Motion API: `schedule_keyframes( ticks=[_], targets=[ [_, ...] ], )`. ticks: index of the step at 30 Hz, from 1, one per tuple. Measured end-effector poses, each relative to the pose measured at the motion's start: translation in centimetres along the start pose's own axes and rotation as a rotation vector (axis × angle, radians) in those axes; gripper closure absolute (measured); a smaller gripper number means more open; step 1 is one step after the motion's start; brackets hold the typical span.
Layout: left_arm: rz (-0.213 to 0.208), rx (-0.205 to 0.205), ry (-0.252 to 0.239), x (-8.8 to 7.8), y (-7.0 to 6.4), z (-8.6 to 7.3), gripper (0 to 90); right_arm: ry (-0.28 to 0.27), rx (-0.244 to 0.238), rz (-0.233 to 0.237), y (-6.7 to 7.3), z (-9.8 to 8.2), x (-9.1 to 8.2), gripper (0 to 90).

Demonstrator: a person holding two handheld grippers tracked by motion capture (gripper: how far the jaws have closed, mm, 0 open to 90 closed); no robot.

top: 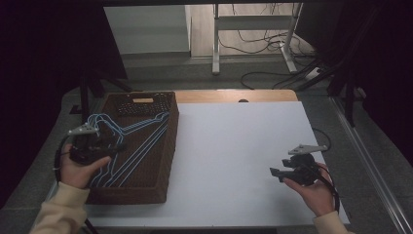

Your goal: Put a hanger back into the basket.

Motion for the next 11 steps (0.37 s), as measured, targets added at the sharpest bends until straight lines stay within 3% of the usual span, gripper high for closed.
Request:
schedule_keyframes(
  ticks=[2, 6, 11],
  targets=[
    [-0.089, 0.059, -0.007, 0.4, -2.5, 0.0, 30.9, -0.012, -0.033, 0.034, 0.4, 0.1, 0.3, 31.1],
    [-0.152, 0.104, -0.005, 1.3, -5.0, -0.3, 26.6, -0.041, -0.049, 0.079, 0.6, 0.1, 0.5, 24.8],
    [-0.155, 0.092, 0.001, 2.1, -5.5, -0.5, 23.1, -0.105, -0.038, 0.117, 0.2, 0.3, 0.1, 21.9]
  ],
)
Point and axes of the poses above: each handheld gripper's, and its own axes: x roughly forward along the jaws, z roughly out of its top, y roughly to its left, the point moved 2 cm from there along x, roughly forward along the jaws, and after that the axes turned 2 degrees about -z, right-handed, at the moved point
